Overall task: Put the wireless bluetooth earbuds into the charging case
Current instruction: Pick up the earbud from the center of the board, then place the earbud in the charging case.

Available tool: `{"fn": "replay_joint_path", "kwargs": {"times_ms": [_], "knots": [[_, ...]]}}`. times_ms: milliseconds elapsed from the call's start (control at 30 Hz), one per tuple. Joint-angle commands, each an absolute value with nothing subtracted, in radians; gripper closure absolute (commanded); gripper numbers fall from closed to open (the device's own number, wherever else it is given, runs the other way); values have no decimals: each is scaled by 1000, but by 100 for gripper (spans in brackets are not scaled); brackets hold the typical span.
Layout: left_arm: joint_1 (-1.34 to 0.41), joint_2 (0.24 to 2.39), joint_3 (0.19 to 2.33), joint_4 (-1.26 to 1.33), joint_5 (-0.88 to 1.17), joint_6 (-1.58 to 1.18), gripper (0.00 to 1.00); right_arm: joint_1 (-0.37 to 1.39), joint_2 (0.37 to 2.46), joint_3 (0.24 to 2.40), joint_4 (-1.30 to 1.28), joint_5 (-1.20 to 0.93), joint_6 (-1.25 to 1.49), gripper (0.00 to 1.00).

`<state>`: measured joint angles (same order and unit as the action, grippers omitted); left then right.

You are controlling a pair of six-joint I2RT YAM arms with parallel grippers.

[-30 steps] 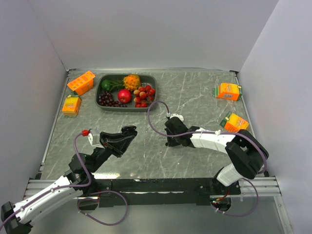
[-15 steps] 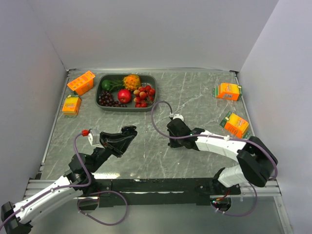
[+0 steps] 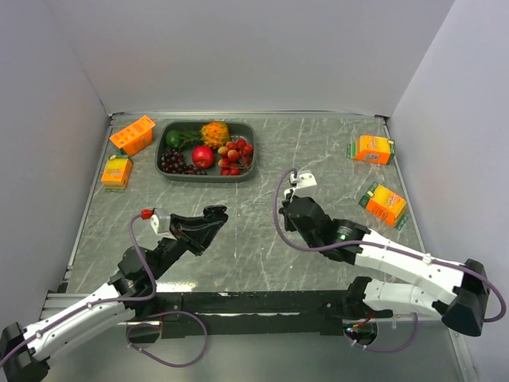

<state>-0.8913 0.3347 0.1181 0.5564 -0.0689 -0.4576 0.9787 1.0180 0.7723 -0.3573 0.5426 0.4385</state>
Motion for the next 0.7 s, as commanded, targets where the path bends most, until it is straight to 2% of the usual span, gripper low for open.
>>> {"fn": "replay_joint_path", "kwargs": {"times_ms": [0,200,667], "knots": [[-890,416,146,681,-31,-462,99,1066,956,877,-341,822,302,100],[-890,540,172,764,-8,-457,99,1198,914,902,-255,972,158,100],[-890,851,255,1023,93,-460,99,1348,925,897,-91,914,57,100]]}}
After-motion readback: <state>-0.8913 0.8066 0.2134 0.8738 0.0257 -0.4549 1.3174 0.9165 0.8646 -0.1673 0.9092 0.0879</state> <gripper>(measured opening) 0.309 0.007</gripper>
